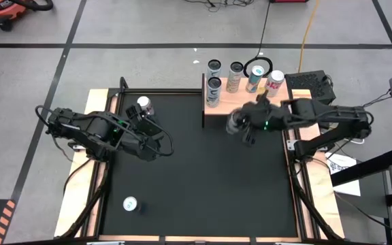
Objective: Place canned beverage on shelf
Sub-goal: Put the white-yellow soda can on the shelf aligned with the other white-yellow soda can
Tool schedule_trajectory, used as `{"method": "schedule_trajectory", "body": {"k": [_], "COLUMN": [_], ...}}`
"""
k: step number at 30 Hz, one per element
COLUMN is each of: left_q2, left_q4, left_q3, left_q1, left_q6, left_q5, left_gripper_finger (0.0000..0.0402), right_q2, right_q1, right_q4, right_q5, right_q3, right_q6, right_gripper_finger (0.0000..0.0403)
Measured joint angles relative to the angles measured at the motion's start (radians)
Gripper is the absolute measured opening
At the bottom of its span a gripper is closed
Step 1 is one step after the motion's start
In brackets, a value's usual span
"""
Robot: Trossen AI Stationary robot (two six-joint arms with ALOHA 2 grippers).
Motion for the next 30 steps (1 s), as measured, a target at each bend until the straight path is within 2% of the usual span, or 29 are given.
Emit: {"method": "schedule_trajectory", "body": {"k": [7, 14, 17, 22, 30], "left_q2": [0.0, 0.0, 0.0, 0.0, 0.0], "left_q4": [0.04, 0.039, 0.04, 0.04, 0.035], "left_q3": [0.0, 0.0, 0.0, 0.0, 0.0], "left_q1": [0.0, 0.0, 0.0, 0.0, 0.0], "left_q6": [0.046, 0.051, 0.051, 0.051, 0.051], "left_q5": [0.043, 0.065, 0.065, 0.065, 0.066], "left_gripper_finger": [0.0297, 0.0297, 0.0297, 0.0297, 0.0297], "right_q2": [-0.006, 0.005, 0.033, 0.082, 0.163], "right_q1": [-0.177, -0.347, -0.41, -0.501, -0.578], "right_q4": [0.026, 0.136, 0.119, 0.089, 0.001], "right_q5": [0.003, -0.161, -0.168, -0.302, -0.43], "right_q3": [0.0, 0.033, 0.079, 0.151, 0.194], "right_q6": [-0.142, -0.219, -0.237, -0.257, -0.277], "right_gripper_finger": [0.0218, 0.0216, 0.0217, 0.0219, 0.0218]}}
